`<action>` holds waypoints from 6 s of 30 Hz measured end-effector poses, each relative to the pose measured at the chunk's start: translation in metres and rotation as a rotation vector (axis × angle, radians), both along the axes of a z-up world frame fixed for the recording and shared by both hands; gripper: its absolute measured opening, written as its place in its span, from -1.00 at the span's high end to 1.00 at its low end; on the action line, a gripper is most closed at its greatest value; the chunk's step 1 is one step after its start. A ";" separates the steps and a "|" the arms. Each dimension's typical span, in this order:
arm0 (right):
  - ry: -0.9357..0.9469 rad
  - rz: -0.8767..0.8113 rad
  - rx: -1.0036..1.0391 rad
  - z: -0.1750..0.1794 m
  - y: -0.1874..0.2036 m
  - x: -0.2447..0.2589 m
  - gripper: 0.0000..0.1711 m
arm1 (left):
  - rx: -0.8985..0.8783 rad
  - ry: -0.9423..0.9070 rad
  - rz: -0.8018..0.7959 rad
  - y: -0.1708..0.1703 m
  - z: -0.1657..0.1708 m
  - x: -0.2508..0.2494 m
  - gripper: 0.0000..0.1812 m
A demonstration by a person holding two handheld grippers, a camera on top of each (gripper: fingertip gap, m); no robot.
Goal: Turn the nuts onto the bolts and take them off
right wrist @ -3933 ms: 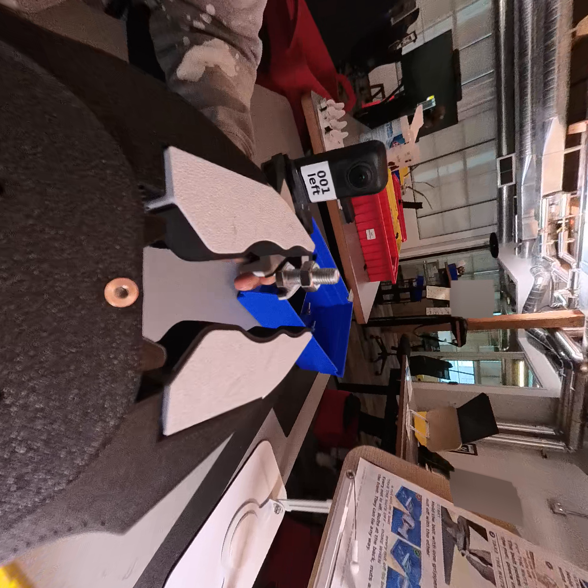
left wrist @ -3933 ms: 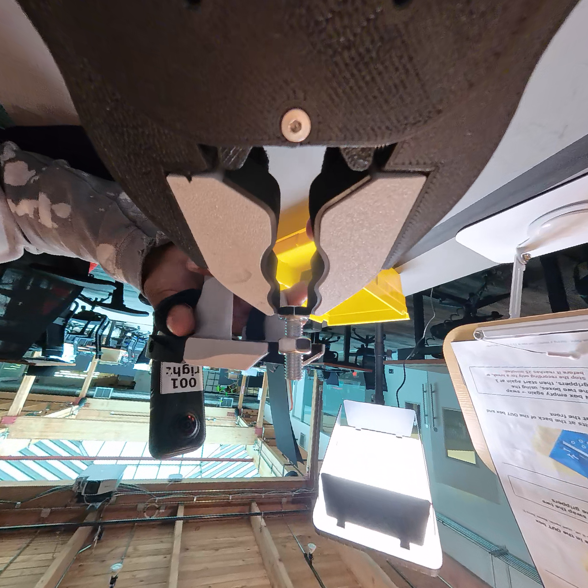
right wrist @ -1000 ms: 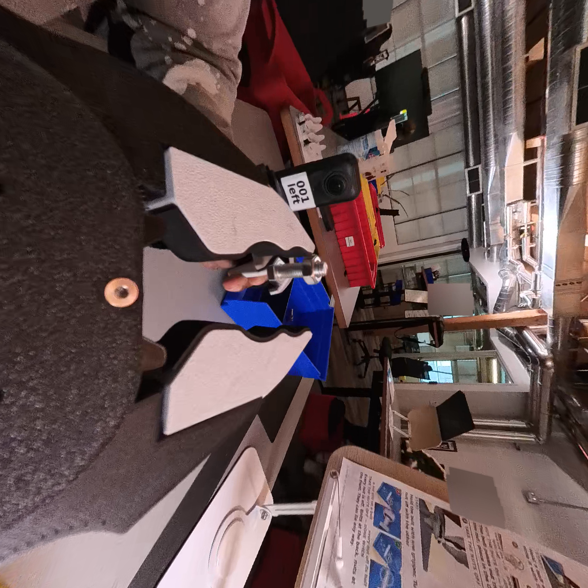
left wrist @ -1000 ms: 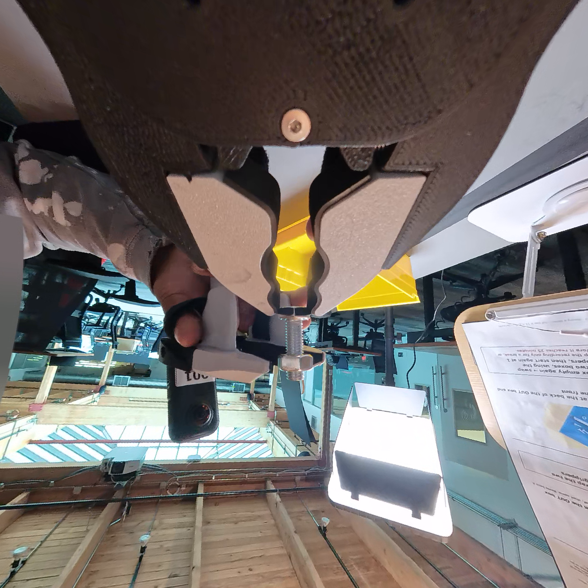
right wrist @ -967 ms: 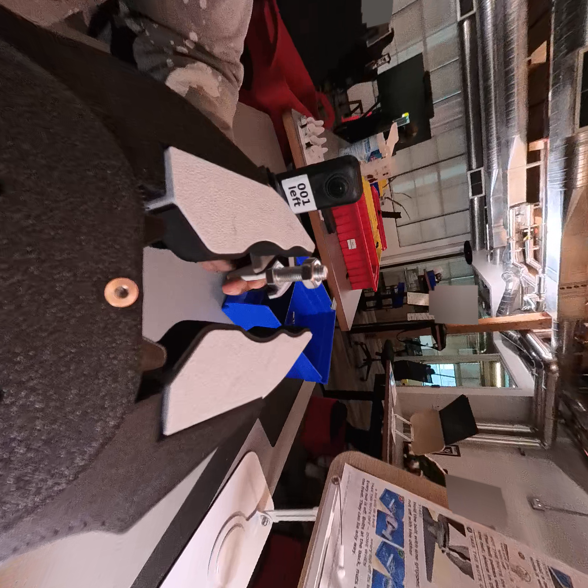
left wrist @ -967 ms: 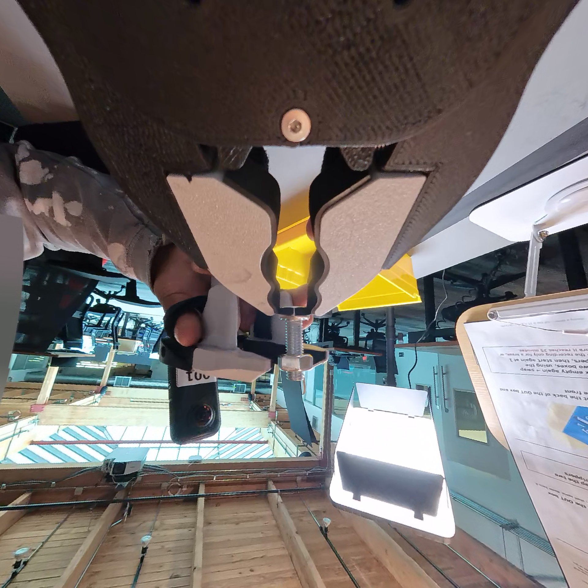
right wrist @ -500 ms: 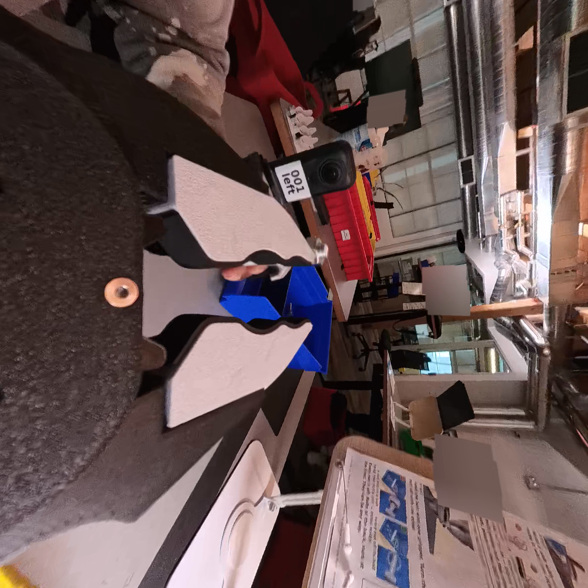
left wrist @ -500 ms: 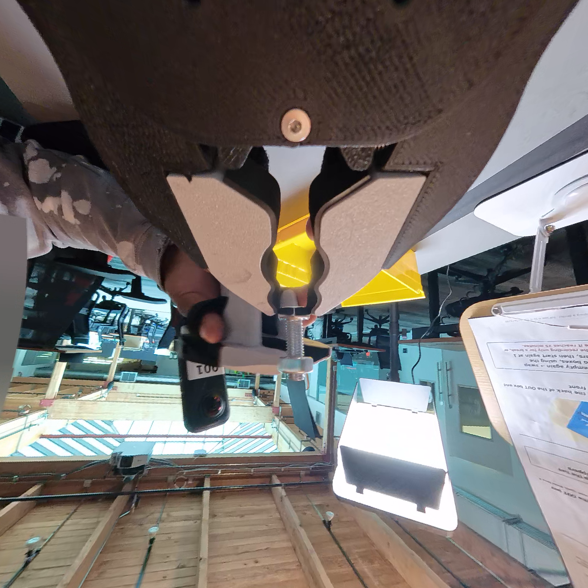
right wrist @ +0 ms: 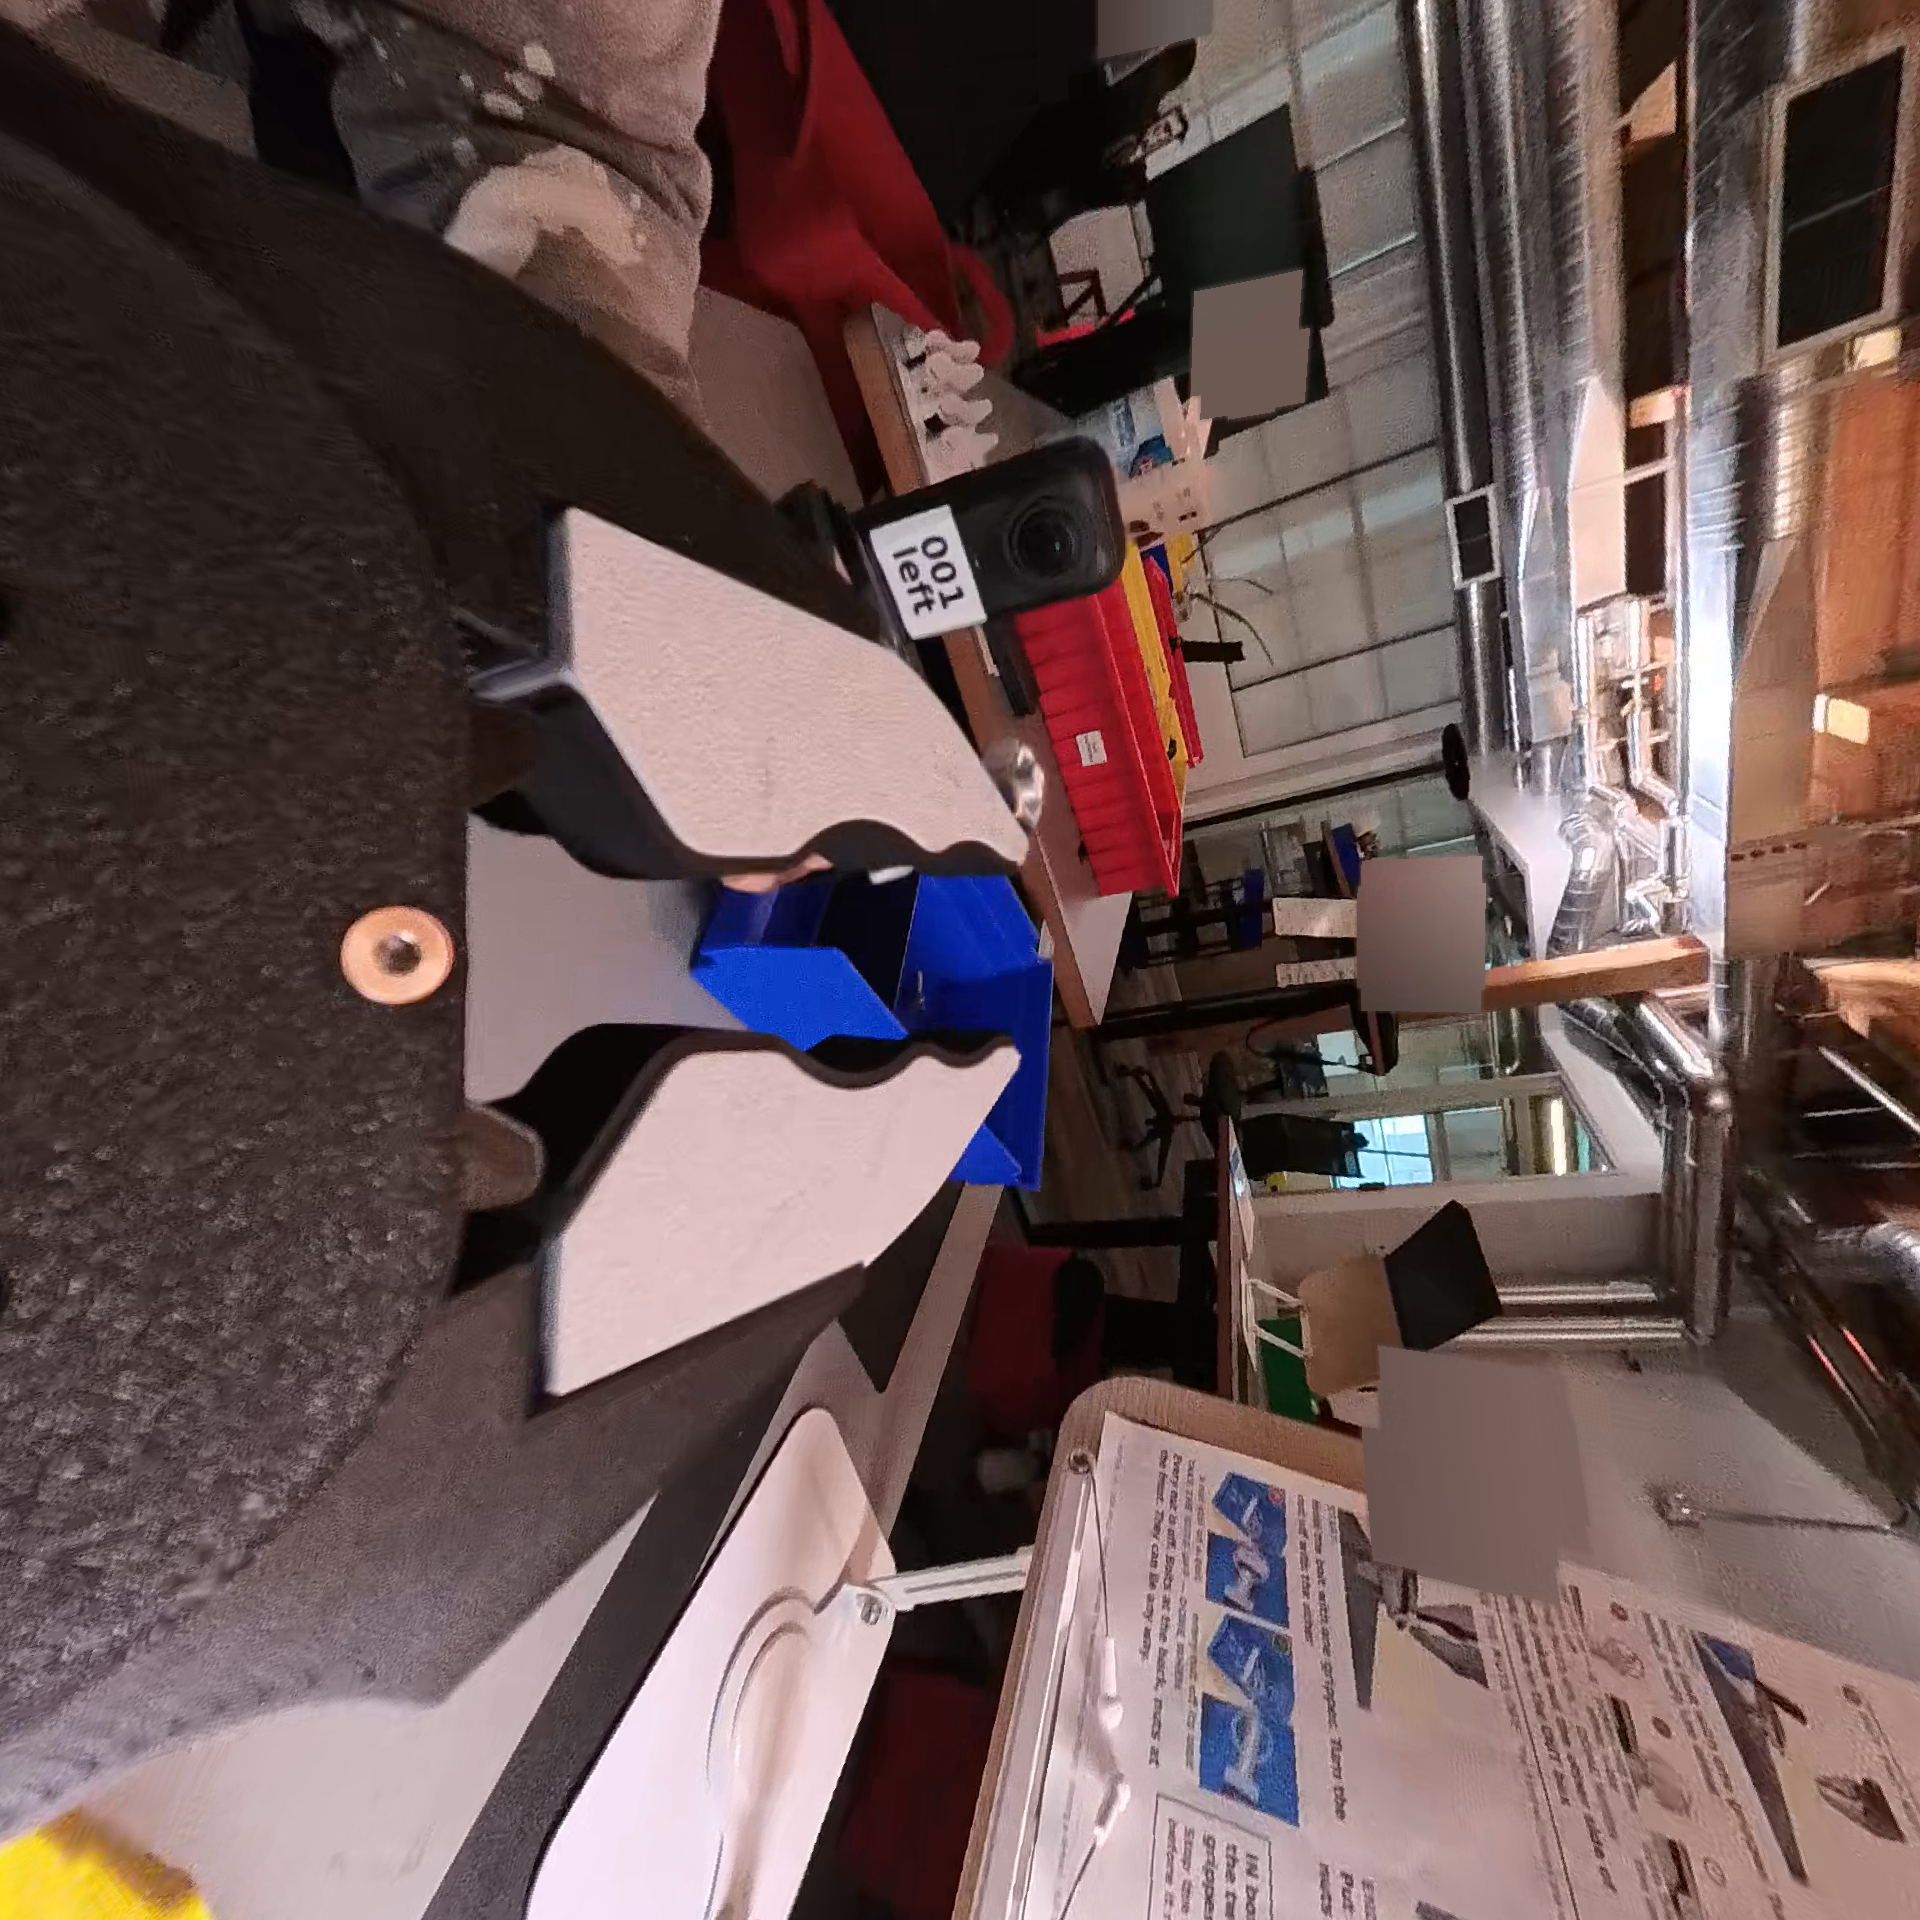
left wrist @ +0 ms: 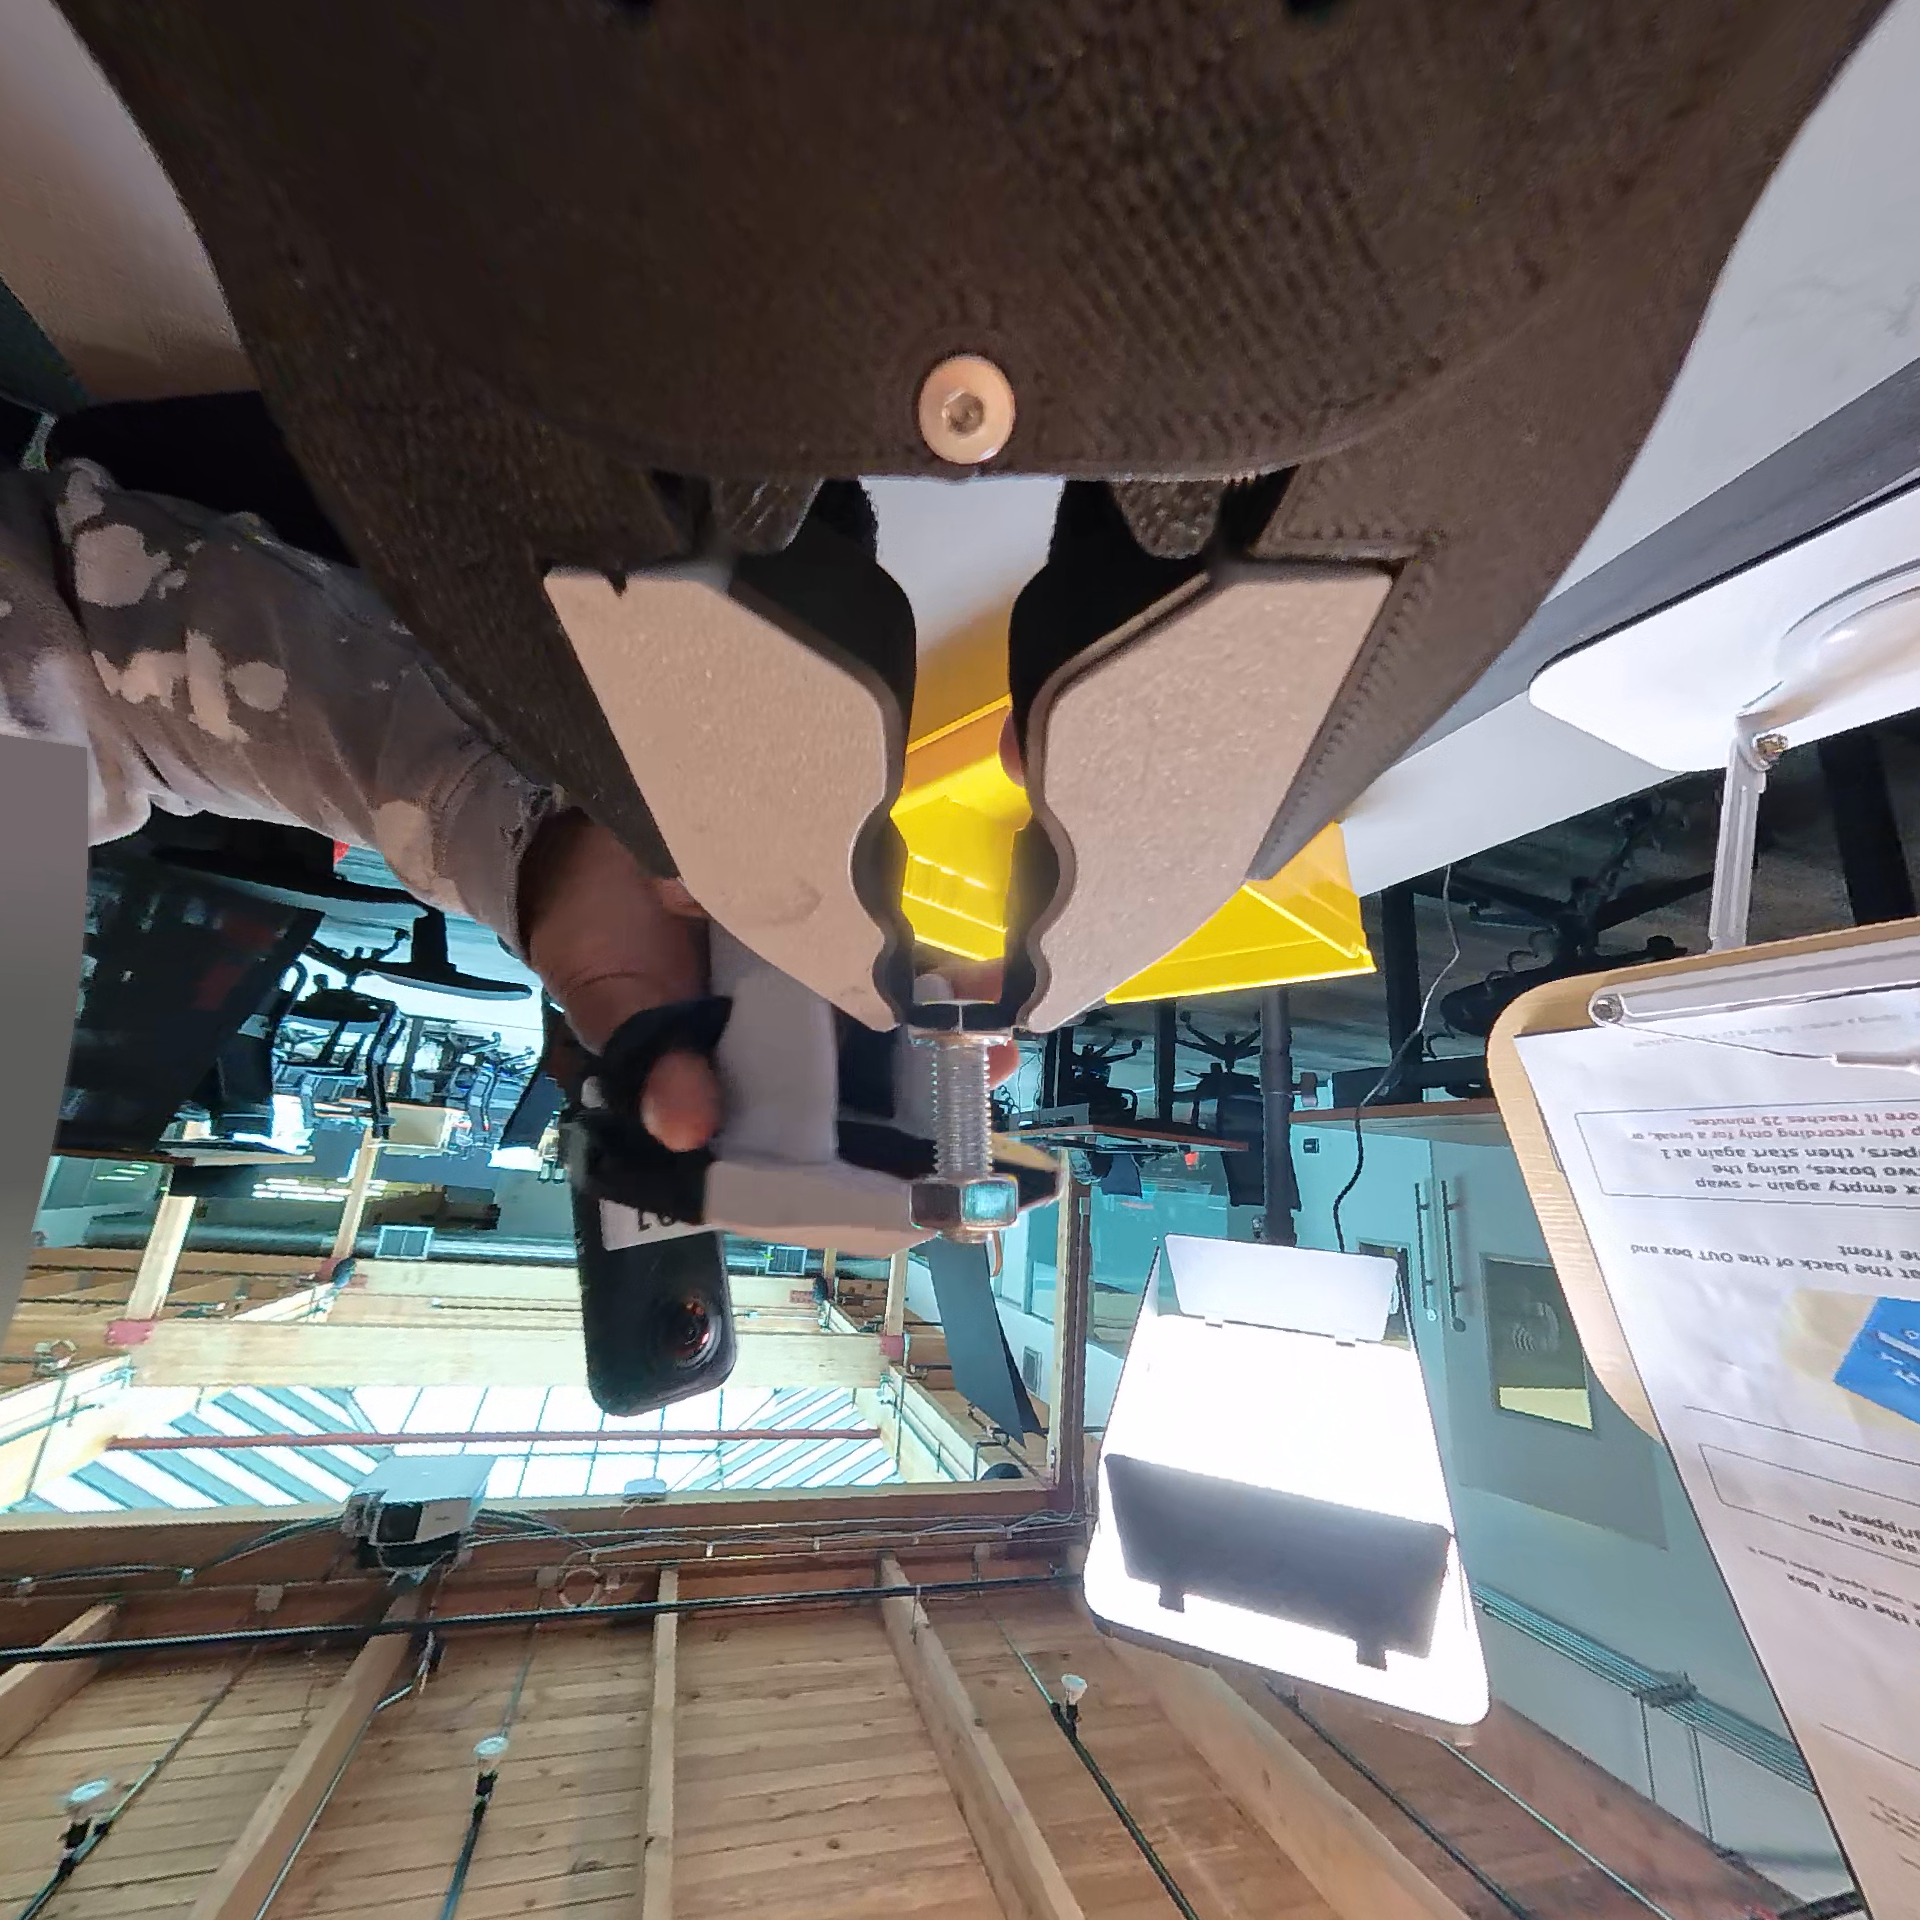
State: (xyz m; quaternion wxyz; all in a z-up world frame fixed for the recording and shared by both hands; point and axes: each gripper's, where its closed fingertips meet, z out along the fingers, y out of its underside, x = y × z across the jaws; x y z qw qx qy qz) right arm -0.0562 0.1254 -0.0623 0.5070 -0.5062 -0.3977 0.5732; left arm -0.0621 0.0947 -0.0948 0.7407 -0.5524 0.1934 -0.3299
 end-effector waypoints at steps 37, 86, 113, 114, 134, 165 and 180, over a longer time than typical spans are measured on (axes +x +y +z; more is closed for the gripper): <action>-0.012 0.078 0.047 0.001 -0.026 -0.010 0.51 | 0.020 -0.013 -0.030 -0.006 0.004 0.006 0.81; -0.018 0.391 0.146 0.006 -0.060 0.011 0.80 | 0.000 -0.066 -0.355 -0.029 0.002 0.037 0.81; 0.000 0.291 0.069 0.007 -0.038 0.008 0.61 | 0.081 -0.052 -0.139 -0.019 0.007 0.022 0.81; 0.003 0.236 0.060 0.007 -0.028 0.010 0.77 | 0.092 -0.061 -0.149 -0.021 0.010 0.021 0.81; 0.006 0.194 0.091 0.015 -0.040 0.005 0.55 | 0.086 -0.040 -0.106 -0.020 0.011 0.020 0.81; 0.003 0.194 0.129 0.024 -0.061 0.002 0.78 | 0.111 -0.032 -0.116 -0.028 0.020 0.023 0.81; 0.123 0.694 0.246 0.020 -0.095 0.050 0.79 | -0.041 -0.239 -0.802 -0.075 0.014 0.069 0.81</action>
